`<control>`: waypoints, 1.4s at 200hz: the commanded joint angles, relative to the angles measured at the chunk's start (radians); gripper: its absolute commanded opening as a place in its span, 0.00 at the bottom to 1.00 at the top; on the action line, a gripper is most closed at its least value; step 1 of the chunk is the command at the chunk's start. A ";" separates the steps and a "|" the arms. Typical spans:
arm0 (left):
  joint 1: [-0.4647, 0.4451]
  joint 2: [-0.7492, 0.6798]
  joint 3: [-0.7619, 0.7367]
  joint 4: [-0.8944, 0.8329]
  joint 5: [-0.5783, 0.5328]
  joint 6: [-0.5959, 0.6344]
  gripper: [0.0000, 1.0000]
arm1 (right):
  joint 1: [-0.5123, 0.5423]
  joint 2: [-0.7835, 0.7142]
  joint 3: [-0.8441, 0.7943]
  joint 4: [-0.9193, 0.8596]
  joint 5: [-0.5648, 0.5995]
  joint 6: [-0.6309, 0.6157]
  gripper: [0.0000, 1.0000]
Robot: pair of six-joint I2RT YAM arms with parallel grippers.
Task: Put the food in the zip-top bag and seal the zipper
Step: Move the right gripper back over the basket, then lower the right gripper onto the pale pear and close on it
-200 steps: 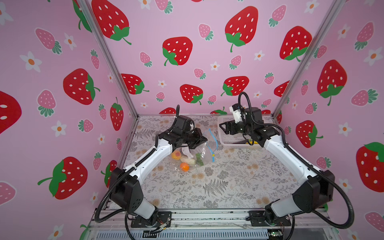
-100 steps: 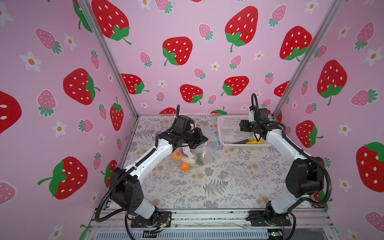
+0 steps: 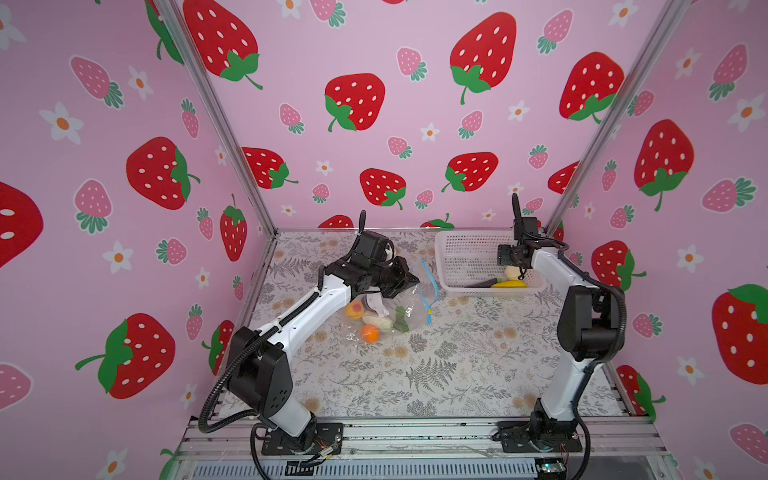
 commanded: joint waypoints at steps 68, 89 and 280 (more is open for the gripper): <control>-0.006 -0.003 0.045 -0.016 0.011 0.015 0.00 | -0.040 0.102 0.084 -0.085 0.011 -0.010 0.81; -0.006 -0.003 0.045 -0.017 0.010 0.015 0.00 | -0.044 0.128 0.099 -0.106 0.034 -0.013 0.81; -0.006 0.003 0.049 -0.012 0.014 0.011 0.00 | -0.051 0.204 0.132 -0.098 -0.061 -0.008 0.68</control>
